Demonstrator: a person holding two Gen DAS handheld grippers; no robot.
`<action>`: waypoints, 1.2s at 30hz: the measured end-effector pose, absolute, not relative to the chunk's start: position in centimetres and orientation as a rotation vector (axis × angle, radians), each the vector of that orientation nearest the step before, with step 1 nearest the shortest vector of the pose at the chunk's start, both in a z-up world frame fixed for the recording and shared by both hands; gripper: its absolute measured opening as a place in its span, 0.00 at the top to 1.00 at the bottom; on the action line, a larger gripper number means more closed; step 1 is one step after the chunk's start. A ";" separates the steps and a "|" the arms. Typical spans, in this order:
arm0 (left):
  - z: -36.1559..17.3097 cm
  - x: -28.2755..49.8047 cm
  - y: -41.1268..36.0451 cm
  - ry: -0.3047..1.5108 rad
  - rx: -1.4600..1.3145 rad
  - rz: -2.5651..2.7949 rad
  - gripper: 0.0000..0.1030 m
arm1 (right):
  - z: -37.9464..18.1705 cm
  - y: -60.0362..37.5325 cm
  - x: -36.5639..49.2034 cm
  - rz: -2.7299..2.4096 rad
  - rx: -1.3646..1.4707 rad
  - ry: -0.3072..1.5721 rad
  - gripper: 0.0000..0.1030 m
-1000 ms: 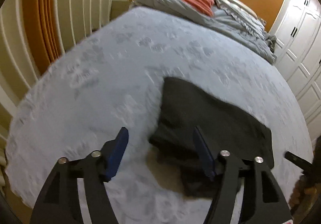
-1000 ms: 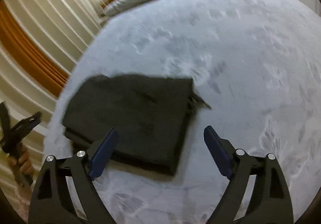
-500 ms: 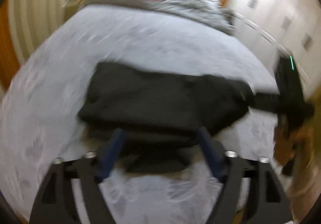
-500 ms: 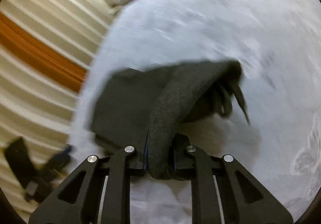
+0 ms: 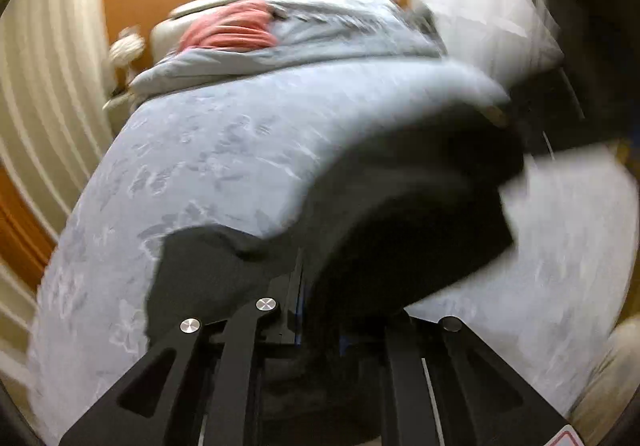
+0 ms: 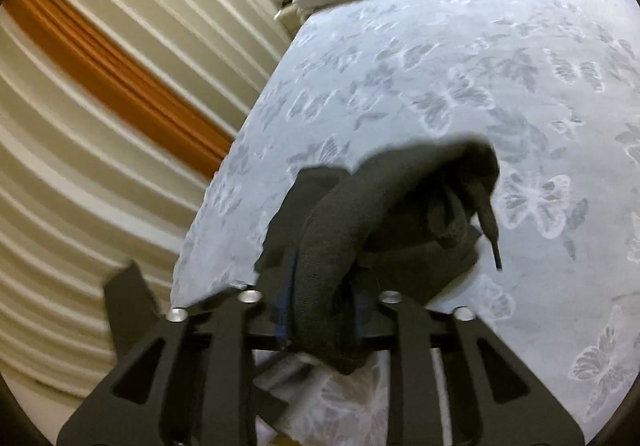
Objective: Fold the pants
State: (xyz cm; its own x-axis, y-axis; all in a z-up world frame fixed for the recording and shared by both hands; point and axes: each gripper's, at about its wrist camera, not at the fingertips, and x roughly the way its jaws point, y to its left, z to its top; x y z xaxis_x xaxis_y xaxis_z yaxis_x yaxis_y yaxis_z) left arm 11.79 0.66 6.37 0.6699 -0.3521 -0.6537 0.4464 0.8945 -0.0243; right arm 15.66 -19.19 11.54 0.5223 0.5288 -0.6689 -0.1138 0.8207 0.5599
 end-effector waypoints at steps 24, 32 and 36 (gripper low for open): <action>13.6 10.9 26.1 0.645 -0.276 -0.045 0.91 | 9.2 -35.4 7.2 -0.088 0.507 0.684 0.94; 8.1 10.3 29.3 0.782 -0.405 0.025 0.91 | 2.7 -42.2 3.4 -0.334 0.535 0.800 0.94; 8.3 10.0 30.8 0.792 -0.419 0.029 0.91 | 6.1 -39.0 4.9 -0.275 0.435 0.736 0.93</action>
